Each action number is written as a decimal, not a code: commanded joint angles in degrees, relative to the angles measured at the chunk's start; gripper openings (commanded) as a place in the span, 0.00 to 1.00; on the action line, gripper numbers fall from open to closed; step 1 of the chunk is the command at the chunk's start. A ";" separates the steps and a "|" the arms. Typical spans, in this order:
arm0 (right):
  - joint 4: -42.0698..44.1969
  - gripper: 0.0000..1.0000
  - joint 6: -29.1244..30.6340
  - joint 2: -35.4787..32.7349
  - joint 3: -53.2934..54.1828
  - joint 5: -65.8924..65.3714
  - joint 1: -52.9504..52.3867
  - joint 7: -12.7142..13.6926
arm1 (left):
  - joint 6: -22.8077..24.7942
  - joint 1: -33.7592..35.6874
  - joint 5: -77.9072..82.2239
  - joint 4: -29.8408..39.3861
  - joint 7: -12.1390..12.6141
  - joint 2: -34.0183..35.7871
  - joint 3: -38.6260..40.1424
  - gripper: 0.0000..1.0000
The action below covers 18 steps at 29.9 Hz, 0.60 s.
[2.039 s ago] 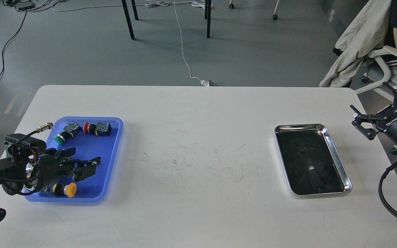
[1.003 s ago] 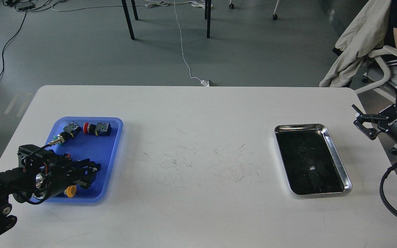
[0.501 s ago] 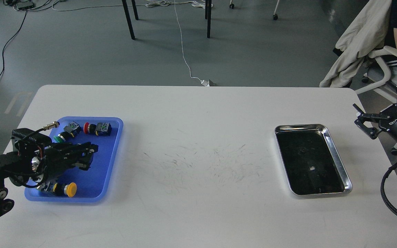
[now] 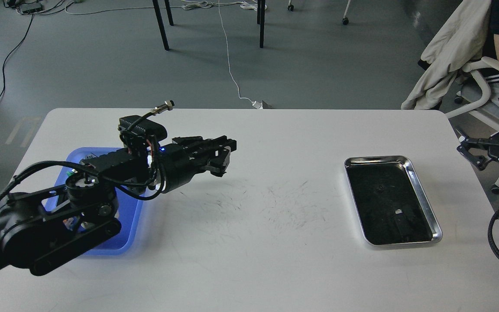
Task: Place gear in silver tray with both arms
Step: 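Carry the second black gear with the left gripper to the table's middle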
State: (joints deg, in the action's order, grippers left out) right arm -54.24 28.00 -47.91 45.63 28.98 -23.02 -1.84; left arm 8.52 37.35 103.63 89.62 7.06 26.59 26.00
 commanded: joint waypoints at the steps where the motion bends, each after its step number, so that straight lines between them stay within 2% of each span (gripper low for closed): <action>1: 1.15 0.97 0.00 -0.08 0.60 -0.07 -0.10 0.00 | 0.01 0.18 4.90 -6.37 0.86 -12.85 -3.93 0.07; 7: 1.24 0.97 0.00 -1.04 0.60 0.02 -0.01 0.00 | -1.39 -0.53 8.60 -18.15 -0.20 -26.59 -7.71 0.08; 12: 1.24 0.97 0.00 -1.13 0.60 0.02 0.08 0.00 | -3.50 -0.61 10.45 -25.71 -2.66 -26.59 -9.13 0.08; 18: 1.32 0.97 0.00 -1.48 0.60 -0.07 0.08 0.00 | -5.26 -0.61 10.01 -30.64 -3.36 -26.59 -9.92 0.09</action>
State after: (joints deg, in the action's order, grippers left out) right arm -52.97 28.00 -49.18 46.24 29.00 -22.97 -1.84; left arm 4.03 36.74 114.04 60.85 3.84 0.00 16.42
